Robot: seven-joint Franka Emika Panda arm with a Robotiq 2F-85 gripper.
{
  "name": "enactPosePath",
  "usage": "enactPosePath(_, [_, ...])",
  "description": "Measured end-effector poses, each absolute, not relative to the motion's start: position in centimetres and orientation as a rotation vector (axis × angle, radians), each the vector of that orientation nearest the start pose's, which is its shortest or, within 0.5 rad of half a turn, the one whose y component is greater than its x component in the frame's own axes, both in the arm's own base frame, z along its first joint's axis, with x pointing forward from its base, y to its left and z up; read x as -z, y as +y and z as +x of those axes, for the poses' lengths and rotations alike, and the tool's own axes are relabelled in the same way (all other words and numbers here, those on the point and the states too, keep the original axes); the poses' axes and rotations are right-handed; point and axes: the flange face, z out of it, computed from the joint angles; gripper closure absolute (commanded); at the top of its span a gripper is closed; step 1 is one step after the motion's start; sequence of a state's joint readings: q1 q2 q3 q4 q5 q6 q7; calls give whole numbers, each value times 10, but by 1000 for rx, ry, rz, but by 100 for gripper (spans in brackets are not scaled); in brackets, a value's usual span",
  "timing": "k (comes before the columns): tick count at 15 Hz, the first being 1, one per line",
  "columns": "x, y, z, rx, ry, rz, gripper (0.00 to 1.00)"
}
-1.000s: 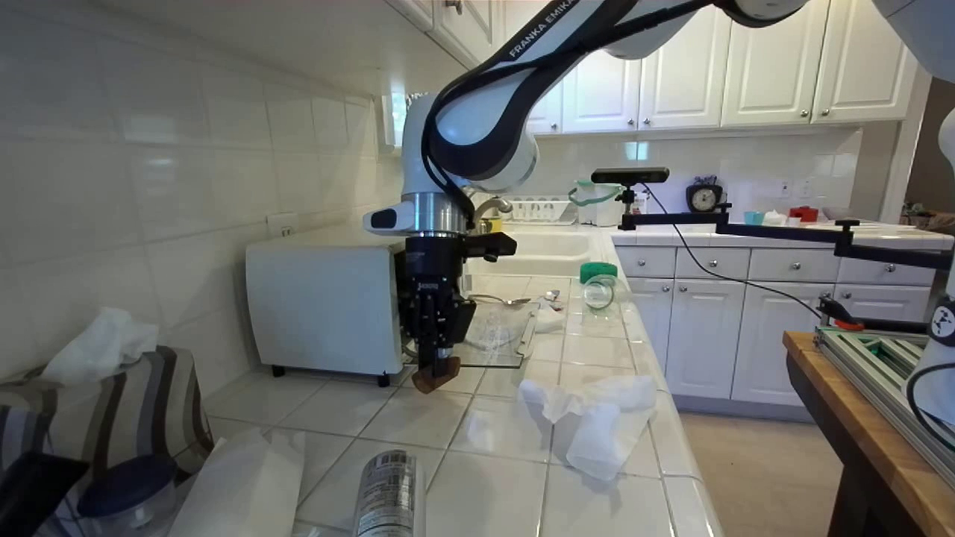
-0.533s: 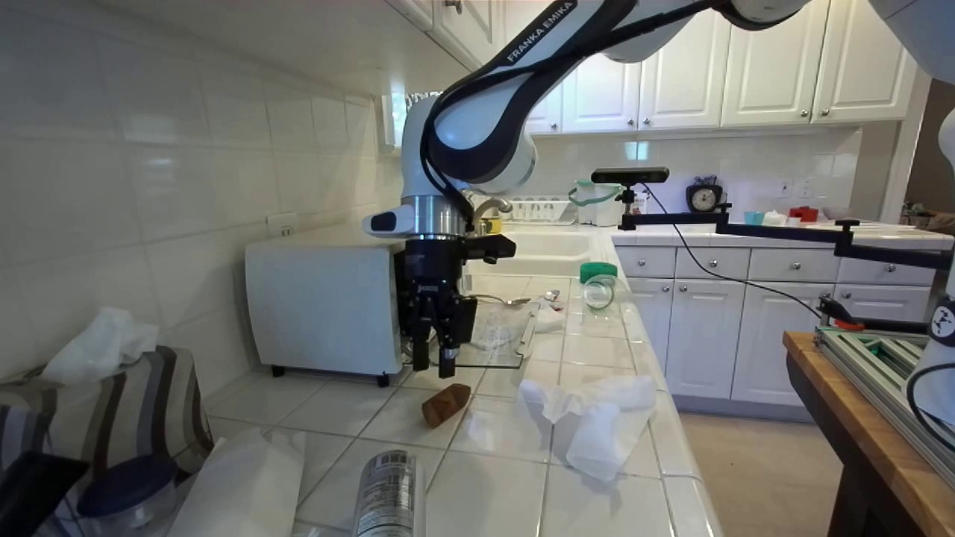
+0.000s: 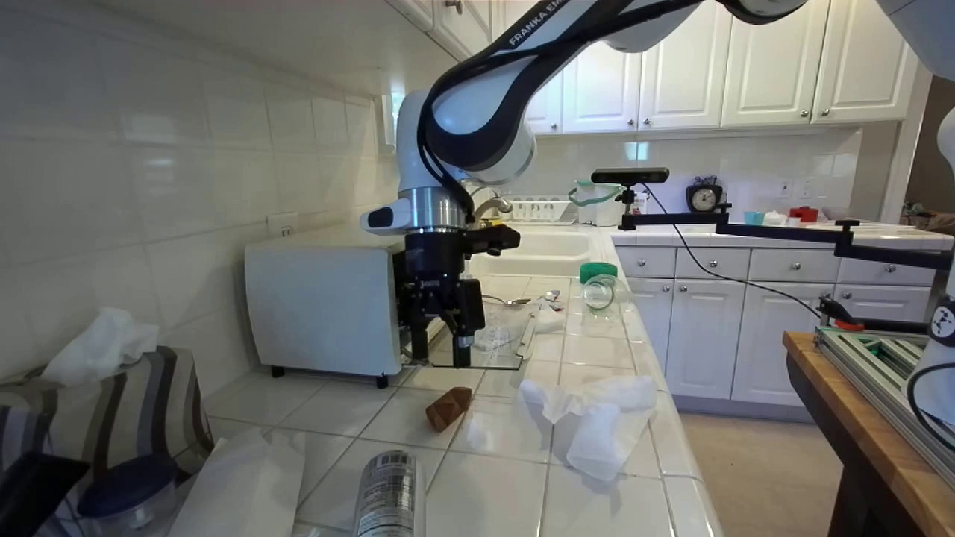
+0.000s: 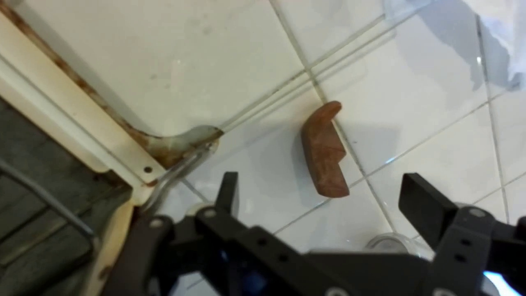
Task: Remove the brown object from the oven door then close the oven door.
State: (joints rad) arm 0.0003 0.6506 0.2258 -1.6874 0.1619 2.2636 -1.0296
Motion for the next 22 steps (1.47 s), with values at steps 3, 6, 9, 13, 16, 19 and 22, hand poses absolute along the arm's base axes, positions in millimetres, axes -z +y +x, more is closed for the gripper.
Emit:
enactPosePath(3, [-243, 150, 648, -43, -1418, -2482, 0])
enactPosePath(6, [-267, 150, 637, -146, -1339, -2506, 0])
enactPosePath(9, [-303, 128, 626, -161, -1252, -2578, 0])
enactPosePath(13, [-329, 101, 600, -129, -1167, -2668, 0])
enactPosePath(16, [-327, 105, 597, -119, -1161, -2677, 0])
enactPosePath(19, [-327, 104, 597, -115, -1159, -2679, 0])
enactPosePath(22, [-327, 104, 597, -113, -1159, -2680, 0])
